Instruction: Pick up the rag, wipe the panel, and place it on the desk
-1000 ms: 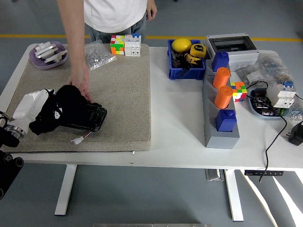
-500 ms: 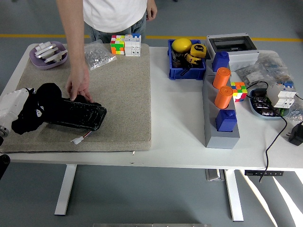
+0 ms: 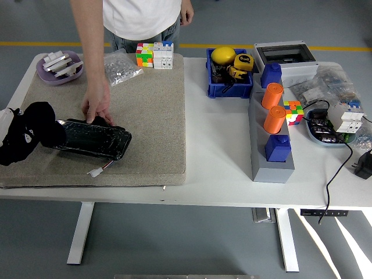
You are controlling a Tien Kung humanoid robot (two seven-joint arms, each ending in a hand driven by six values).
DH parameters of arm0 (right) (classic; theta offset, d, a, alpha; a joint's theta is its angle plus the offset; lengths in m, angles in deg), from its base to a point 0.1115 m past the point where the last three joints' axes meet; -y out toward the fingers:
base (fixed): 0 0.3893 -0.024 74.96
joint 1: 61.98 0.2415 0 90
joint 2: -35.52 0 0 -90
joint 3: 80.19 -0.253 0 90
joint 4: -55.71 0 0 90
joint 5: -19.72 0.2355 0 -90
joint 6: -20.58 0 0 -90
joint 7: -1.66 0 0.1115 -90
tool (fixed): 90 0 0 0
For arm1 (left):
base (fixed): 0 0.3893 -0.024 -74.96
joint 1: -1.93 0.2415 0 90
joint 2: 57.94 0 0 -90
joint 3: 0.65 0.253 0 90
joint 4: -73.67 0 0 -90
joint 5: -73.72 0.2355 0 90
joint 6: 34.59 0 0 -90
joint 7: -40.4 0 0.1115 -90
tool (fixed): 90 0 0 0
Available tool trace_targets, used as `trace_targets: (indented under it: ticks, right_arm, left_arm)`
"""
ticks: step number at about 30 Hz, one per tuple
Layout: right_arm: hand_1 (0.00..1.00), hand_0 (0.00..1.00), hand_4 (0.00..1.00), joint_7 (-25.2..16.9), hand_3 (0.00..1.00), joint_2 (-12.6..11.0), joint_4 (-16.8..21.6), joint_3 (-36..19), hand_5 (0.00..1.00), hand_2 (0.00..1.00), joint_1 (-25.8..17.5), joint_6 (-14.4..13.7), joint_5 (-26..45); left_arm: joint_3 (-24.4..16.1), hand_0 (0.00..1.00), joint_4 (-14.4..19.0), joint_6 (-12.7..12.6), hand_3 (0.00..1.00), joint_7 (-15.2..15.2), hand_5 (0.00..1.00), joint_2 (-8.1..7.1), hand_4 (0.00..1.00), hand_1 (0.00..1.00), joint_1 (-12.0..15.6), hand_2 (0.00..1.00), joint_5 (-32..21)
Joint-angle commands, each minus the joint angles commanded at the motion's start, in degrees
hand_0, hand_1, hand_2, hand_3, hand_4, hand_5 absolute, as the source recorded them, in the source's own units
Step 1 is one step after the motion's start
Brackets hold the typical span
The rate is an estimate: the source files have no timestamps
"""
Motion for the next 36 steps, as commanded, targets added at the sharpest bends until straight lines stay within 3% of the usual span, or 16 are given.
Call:
trace_targets:
  ticks: [10, 11, 16, 17, 22, 23, 28, 29, 34, 35, 36]
  right_arm:
    - [0.620, 0.761, 0.965, 0.01, 0.603, 0.01, 0.00, -0.27, 0.461, 0.679, 0.21, -0.06, -0.31]
    - [0.620, 0.761, 0.965, 0.02, 0.603, 0.04, 0.00, -0.29, 0.462, 0.678, 0.21, -0.07, -0.33]
    - [0.620, 0.761, 0.965, -0.01, 0.603, 0.08, 0.00, -0.33, 0.462, 0.678, 0.31, -0.07, -0.44]
    - [0.620, 0.761, 0.965, -0.01, 0.603, 0.07, 0.00, -0.36, 0.461, 0.679, 0.35, -0.07, -0.47]
    - [0.620, 0.761, 0.965, -0.01, 0.603, 0.08, 0.00, -0.47, 0.461, 0.679, 0.33, -0.11, -0.58]
    - [0.620, 0.761, 0.965, 0.00, 0.603, 0.08, 0.00, -0.49, 0.462, 0.678, 0.32, -0.12, -0.61]
    - [0.620, 0.761, 0.965, 0.02, 0.603, 0.01, 0.00, -0.50, 0.462, 0.678, 0.26, -0.14, -0.78]
    - [0.619, 0.761, 0.965, 0.03, 0.604, 0.00, 0.00, -0.53, 0.461, 0.678, 0.25, -0.15, -0.81]
    - [0.619, 0.761, 0.965, 0.06, 0.604, -0.10, 0.00, -0.50, 0.461, 0.678, 0.16, -0.20, -0.89]
    - [0.619, 0.761, 0.965, 0.07, 0.604, -0.12, 0.00, -0.49, 0.461, 0.679, 0.14, -0.21, -0.92]
    - [0.619, 0.761, 0.965, 0.08, 0.604, -0.12, 0.00, -0.53, 0.461, 0.679, 0.14, -0.21, -0.97]
  left_arm:
    - [-0.21, 0.278, -6.44, -1.44, 0.444, 4.25, 0.002, -0.80, 0.229, 0.278, -2.25, 0.527, -1.94]
    - [-0.04, 0.331, -6.70, -1.32, 0.471, 4.31, 0.002, -0.78, 0.273, 0.438, -2.25, 0.546, -2.14]
    - [0.51, 0.331, -7.87, -0.54, 0.471, 4.66, 0.002, -0.71, 0.273, 0.438, -2.47, 0.546, -2.67]
    - [0.45, 0.469, -7.97, -0.38, 0.516, 4.60, 0.002, -0.69, 0.461, 0.578, -2.48, 0.591, -2.67]
    - [0.29, 0.469, -8.53, 0.30, 0.516, 4.17, 0.002, -0.62, 0.461, 0.578, -2.51, 0.591, -2.87]
    - [0.28, 0.551, -8.68, 0.39, 0.557, 4.14, 0.002, -0.62, 0.673, 0.734, -2.53, 0.641, -2.92]
    - [0.03, 0.551, -8.92, 0.64, 0.557, 4.01, 0.002, -0.57, 0.673, 0.734, -2.36, 0.641, -3.19]
    - [-0.01, 0.683, -8.94, 0.70, 0.596, 4.00, 0.011, -0.56, 0.843, 0.785, -2.35, 0.731, -3.25]
    - [-0.12, 0.683, -8.76, 0.93, 0.596, 3.92, 0.011, -0.57, 0.843, 0.785, -2.13, 0.731, -3.21]
    - [-0.25, 0.717, -8.67, 1.06, 0.689, 3.80, 0.082, -0.55, 0.933, 0.802, -2.05, 0.773, -3.17]
    - [-0.39, 0.717, -8.54, 1.21, 0.689, 3.64, 0.082, -0.56, 0.933, 0.802, -2.00, 0.773, -3.03]
